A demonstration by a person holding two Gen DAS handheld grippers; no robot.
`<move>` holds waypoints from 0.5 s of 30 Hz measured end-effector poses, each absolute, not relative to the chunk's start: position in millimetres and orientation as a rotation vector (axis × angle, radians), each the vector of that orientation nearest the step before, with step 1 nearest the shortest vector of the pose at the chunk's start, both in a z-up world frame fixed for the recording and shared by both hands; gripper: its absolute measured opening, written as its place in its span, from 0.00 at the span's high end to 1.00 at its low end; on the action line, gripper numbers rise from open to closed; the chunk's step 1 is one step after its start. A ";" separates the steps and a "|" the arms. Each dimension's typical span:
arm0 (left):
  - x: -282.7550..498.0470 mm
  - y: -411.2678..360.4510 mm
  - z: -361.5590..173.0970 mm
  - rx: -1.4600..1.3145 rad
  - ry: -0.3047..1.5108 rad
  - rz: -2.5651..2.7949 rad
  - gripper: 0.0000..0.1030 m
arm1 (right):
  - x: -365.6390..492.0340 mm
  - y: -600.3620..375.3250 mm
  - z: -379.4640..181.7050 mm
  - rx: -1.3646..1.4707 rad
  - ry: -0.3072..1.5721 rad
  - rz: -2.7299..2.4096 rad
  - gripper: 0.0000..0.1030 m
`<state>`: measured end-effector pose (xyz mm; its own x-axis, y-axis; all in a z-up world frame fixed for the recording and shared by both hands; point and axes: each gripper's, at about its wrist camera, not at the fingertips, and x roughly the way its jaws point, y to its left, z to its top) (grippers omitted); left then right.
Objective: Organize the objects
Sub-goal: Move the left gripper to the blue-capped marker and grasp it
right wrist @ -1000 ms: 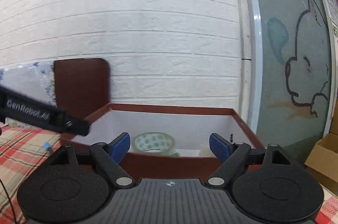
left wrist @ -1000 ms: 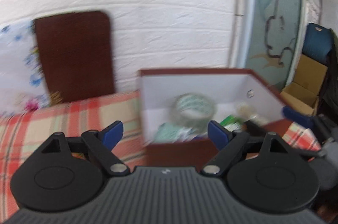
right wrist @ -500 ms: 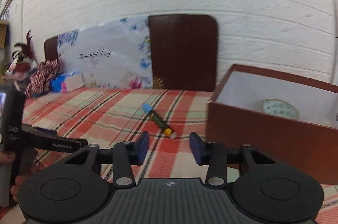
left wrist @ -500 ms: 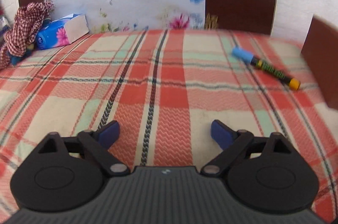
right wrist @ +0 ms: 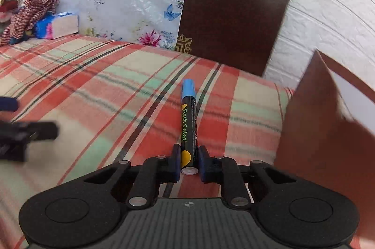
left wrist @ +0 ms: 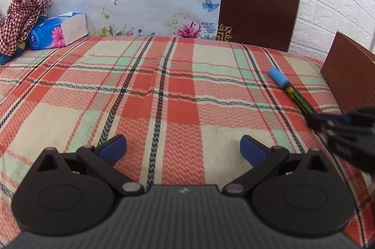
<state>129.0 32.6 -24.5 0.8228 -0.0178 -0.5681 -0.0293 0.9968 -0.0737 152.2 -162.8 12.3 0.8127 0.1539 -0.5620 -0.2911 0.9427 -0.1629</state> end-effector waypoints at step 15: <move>106.8 -36.4 21.2 -0.281 0.844 -0.281 0.07 | 45.3 -250.1 -3.9 0.398 0.669 0.398 0.84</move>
